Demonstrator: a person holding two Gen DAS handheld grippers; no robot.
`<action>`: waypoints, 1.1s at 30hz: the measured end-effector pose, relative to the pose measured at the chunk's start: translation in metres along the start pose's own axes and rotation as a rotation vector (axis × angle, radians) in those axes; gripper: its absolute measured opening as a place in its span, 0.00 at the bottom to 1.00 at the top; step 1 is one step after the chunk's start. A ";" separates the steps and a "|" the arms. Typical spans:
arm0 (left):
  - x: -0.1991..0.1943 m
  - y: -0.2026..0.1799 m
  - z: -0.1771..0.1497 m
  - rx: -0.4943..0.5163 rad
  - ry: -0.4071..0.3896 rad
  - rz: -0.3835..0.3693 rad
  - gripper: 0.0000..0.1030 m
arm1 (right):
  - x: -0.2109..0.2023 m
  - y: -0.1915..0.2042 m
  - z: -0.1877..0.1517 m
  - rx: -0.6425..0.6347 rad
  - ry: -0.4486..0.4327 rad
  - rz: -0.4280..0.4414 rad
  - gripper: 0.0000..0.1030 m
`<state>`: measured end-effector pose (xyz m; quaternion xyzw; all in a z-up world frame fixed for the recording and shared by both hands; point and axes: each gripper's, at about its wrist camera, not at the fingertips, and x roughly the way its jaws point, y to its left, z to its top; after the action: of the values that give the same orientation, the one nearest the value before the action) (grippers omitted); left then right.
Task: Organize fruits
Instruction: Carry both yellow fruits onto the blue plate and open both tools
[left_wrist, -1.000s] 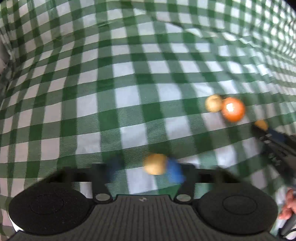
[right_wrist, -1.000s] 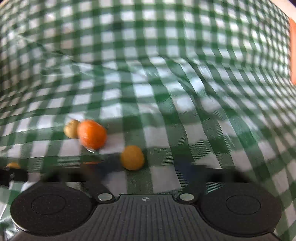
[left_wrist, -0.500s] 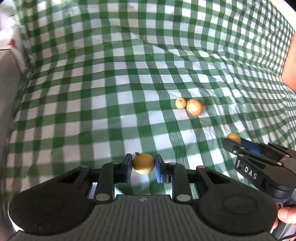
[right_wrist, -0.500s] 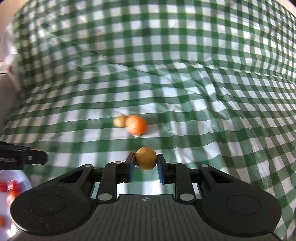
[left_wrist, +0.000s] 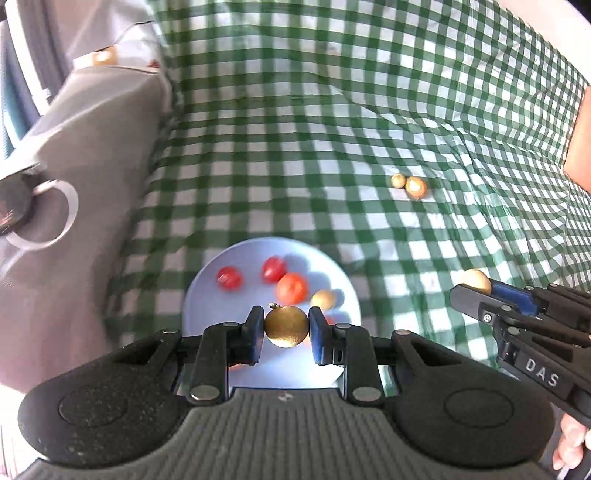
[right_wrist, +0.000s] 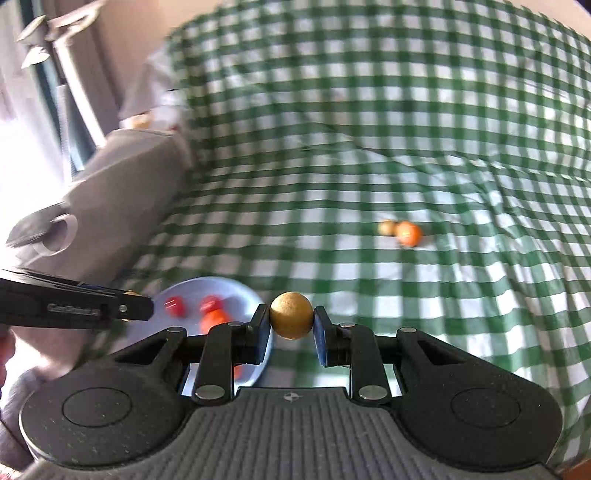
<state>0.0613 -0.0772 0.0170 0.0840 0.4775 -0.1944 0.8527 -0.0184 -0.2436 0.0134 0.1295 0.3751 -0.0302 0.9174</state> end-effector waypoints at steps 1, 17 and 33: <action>-0.008 0.006 -0.007 -0.006 -0.005 0.003 0.27 | -0.006 0.007 -0.002 -0.008 0.002 0.018 0.25; -0.071 0.053 -0.084 -0.054 -0.071 0.022 0.27 | -0.067 0.096 -0.057 -0.198 -0.011 0.095 0.25; -0.058 0.053 -0.080 -0.040 -0.047 0.026 0.27 | -0.051 0.102 -0.061 -0.229 0.034 0.073 0.26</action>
<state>-0.0064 0.0122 0.0217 0.0684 0.4602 -0.1754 0.8676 -0.0804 -0.1315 0.0289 0.0377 0.3866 0.0485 0.9202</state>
